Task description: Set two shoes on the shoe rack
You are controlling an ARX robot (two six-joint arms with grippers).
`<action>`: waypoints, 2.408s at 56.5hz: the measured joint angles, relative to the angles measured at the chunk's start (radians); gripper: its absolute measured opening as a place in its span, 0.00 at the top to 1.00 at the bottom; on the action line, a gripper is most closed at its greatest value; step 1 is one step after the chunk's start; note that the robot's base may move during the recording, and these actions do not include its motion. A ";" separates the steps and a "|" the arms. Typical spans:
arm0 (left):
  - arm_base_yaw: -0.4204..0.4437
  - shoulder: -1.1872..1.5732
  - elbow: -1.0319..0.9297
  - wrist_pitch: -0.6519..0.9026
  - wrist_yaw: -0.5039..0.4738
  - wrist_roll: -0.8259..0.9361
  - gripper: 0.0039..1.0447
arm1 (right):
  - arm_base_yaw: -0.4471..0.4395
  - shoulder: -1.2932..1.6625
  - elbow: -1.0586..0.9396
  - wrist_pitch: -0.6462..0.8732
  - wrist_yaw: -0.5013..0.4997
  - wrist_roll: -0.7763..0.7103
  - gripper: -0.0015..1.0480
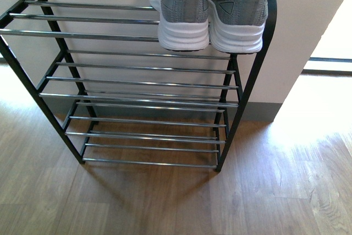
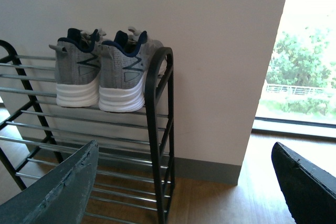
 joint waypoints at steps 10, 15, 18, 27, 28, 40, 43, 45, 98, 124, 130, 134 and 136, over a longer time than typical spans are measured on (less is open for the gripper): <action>0.057 -0.161 -0.171 0.039 -0.035 0.039 0.09 | 0.000 0.000 0.000 0.000 0.000 0.000 0.09; 0.081 -0.238 -0.241 0.040 -0.033 0.042 0.09 | 0.000 0.000 0.000 0.000 0.000 0.000 0.09; 0.093 -0.271 -0.272 0.040 -0.029 0.042 0.09 | 0.000 0.000 0.000 0.000 0.000 0.000 0.09; 0.164 -0.343 -0.396 0.079 -0.036 0.024 0.09 | 0.000 0.000 0.000 0.000 0.000 0.000 0.09; 0.177 -0.346 -0.412 0.080 -0.034 0.016 0.09 | 0.000 0.000 0.000 0.000 0.000 0.000 0.09; 0.230 -0.352 -0.493 0.193 0.008 0.004 0.12 | 0.000 0.000 0.000 0.000 0.000 0.000 0.09; 0.256 -0.377 -0.554 0.296 0.098 0.142 0.26 | 0.000 0.000 0.000 0.000 0.000 0.000 0.09; 0.272 -0.408 -0.593 0.311 0.119 0.218 0.35 | 0.000 0.000 0.000 0.000 0.000 0.000 0.09; 0.488 -0.901 -0.911 0.133 0.325 0.329 0.99 | 0.000 0.000 0.000 0.000 0.000 0.000 0.09; 0.489 -1.091 -0.951 -0.001 0.325 0.330 0.99 | 0.001 0.000 0.000 0.000 0.000 0.000 0.09; 0.489 -1.131 -0.951 -0.039 0.325 0.330 0.99 | 0.001 0.000 0.000 0.000 0.000 0.000 0.09; 0.489 -1.163 -0.951 -0.070 0.325 0.330 0.99 | 0.001 0.000 0.000 0.000 0.000 0.000 0.09; 0.489 -1.178 -0.951 -0.085 0.325 0.330 0.99 | 0.001 0.000 0.000 0.000 0.000 0.000 0.09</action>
